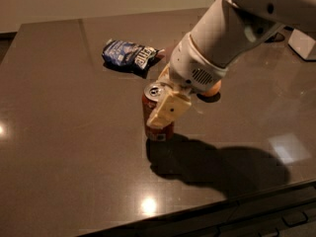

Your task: Move coke can near blue chip bag

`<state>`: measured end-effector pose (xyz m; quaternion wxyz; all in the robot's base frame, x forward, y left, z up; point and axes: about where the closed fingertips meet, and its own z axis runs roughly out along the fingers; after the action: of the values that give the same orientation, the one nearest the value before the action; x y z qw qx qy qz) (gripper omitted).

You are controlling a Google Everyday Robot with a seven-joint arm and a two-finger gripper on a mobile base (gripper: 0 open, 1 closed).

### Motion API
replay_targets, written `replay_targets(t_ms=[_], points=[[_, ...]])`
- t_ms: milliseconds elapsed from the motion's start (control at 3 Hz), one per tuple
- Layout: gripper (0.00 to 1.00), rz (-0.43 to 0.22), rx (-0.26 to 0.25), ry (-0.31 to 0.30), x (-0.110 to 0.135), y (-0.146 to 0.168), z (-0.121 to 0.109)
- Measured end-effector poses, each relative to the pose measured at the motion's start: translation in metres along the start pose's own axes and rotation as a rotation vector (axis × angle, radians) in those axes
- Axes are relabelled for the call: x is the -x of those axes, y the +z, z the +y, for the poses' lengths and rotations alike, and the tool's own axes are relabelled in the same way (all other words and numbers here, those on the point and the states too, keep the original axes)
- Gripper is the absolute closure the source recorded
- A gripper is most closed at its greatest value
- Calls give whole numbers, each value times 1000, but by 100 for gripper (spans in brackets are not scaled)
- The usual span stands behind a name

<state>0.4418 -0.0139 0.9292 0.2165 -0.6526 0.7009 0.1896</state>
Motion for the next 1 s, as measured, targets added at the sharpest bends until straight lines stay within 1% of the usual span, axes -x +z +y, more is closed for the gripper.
replay_targets(t_ms=[333, 667, 1000], points=[[100, -23, -30, 40, 20, 5, -38], [100, -46, -77, 60, 41, 13, -74], [100, -50, -121, 60, 59, 27, -110]])
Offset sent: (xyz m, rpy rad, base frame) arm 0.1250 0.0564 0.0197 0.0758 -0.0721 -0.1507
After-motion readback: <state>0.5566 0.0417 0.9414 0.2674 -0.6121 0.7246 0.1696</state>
